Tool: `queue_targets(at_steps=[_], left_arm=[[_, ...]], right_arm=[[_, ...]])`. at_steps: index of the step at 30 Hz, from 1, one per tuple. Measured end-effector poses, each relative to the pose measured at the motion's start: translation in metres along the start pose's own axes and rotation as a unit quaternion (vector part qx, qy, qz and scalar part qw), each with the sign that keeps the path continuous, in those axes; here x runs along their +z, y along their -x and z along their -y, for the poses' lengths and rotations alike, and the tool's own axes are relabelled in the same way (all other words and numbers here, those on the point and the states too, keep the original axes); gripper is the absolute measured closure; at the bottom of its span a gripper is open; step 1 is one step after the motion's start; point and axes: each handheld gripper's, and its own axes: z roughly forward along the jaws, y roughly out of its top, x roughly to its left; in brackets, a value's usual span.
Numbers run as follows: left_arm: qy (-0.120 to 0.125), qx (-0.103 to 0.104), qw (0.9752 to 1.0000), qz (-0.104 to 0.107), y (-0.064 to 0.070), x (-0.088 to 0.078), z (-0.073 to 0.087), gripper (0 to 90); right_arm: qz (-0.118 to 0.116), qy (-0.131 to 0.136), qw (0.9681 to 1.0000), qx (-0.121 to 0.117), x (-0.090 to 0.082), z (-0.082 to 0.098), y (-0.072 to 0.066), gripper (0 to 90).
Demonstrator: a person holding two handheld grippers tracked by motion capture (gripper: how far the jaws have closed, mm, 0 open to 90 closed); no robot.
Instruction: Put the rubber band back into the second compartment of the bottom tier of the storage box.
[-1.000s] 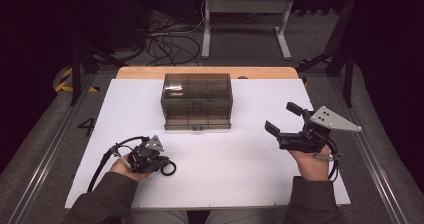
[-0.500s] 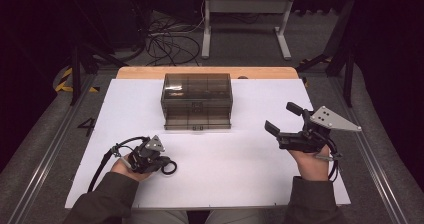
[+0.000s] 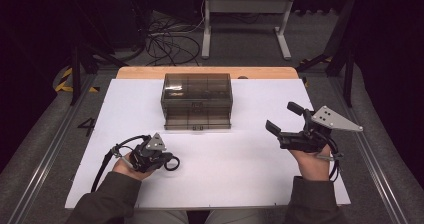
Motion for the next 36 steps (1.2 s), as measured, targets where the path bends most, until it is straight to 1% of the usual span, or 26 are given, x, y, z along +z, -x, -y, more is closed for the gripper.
queue_targets(at_steps=[5, 8, 11, 12, 18, 19, 26, 27, 30, 33, 36], left_arm=[[0.012, 0.005, 0.9998, -0.012, 0.003, 0.0, -0.005, 86.6], [0.022, 0.001, 0.9996, -0.016, 0.004, 0.001, -0.008, 86.6], [0.026, 0.001, 0.9995, -0.019, 0.004, 0.0, -0.012, 86.6], [0.033, 0.0, 0.9992, -0.021, 0.004, 0.0, -0.013, 86.6], [0.046, 0.002, 0.9985, -0.029, 0.005, -0.002, -0.021, 86.6], [0.05, -0.001, 0.9983, -0.03, 0.005, -0.002, -0.023, 86.6], [0.064, -0.004, 0.9974, -0.035, 0.003, 0.002, -0.032, 86.6], [0.067, -0.007, 0.9971, -0.037, 0.003, 0.003, -0.033, 86.6], [0.072, -0.006, 0.9964, -0.043, 0.0, 0.003, -0.035, 86.7], [0.079, -0.012, 0.9957, -0.047, -0.003, 0.003, -0.038, 86.6], [0.081, -0.013, 0.9953, -0.052, -0.005, 0.004, -0.041, 86.6]], right_arm=[[0.003, 0.005, 1.0, 0.0, -0.003, -0.001, 0.003, 3.4], [0.004, 0.007, 1.0, 0.001, -0.004, -0.002, 0.003, 3.4], [0.002, 0.007, 1.0, 0.001, -0.004, -0.002, 0.002, 3.4], [0.002, 0.008, 1.0, 0.001, -0.004, -0.002, 0.002, 3.4], [0.001, 0.008, 1.0, 0.001, -0.004, -0.003, 0.003, 3.4], [0.001, 0.008, 1.0, 0.003, -0.004, -0.002, 0.003, 3.4], [0.001, 0.011, 0.9999, 0.007, -0.005, -0.002, 0.005, 3.4], [0.001, 0.012, 0.9999, 0.007, -0.005, -0.002, 0.005, 3.4], [-0.001, 0.013, 0.9999, 0.009, -0.005, -0.001, 0.005, 3.4], [-0.002, 0.011, 0.9999, 0.011, -0.005, -0.001, 0.005, 3.4], [-0.003, 0.012, 0.9999, 0.012, -0.005, -0.001, 0.005, 3.4]])
